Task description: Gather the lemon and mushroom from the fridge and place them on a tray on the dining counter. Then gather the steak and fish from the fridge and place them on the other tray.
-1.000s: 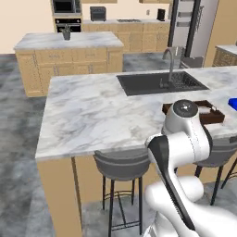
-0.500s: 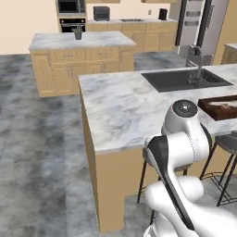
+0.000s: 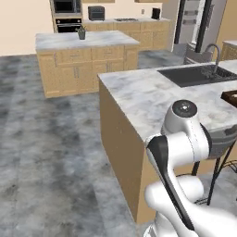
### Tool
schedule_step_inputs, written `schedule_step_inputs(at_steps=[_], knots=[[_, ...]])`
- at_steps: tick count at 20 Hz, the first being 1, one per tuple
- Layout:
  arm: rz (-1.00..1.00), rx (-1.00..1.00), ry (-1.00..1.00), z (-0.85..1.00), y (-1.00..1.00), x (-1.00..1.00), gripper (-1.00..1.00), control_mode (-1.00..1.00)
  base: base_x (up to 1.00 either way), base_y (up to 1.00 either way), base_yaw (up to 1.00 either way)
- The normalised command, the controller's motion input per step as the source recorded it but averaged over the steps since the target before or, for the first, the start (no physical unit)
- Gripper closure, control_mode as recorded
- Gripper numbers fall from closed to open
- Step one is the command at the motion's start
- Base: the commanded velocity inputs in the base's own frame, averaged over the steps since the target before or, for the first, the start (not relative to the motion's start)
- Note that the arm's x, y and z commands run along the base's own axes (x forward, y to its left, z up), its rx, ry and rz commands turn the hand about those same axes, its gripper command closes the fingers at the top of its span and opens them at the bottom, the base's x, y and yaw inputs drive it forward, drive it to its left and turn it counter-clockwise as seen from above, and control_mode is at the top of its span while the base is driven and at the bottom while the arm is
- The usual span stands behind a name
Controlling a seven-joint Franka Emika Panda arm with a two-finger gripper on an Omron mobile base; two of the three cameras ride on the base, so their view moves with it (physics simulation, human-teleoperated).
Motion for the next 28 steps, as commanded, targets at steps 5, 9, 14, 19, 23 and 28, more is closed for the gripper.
schedule_step_inputs(at_steps=[5,9,14,19,23,28], knots=[[0.0,0.0,0.0,0.0,0.0,0.0,-1.0,1.0,0.07,0.78,-0.49],[0.0,0.0,0.0,0.0,0.0,0.0,-1.0,1.0,0.11,0.78,-0.49],[0.0,0.0,0.0,0.0,0.0,0.0,-1.0,1.0,0.4,1.0,-0.32],[0.0,0.0,0.0,0.0,0.0,0.0,-1.0,1.0,0.52,1.0,-0.27],[0.0,0.0,0.0,0.0,0.0,0.0,-1.0,1.0,0.59,1.0,-0.26],[0.0,0.0,0.0,0.0,0.0,0.0,-1.0,1.0,0.61,1.0,-0.27]])
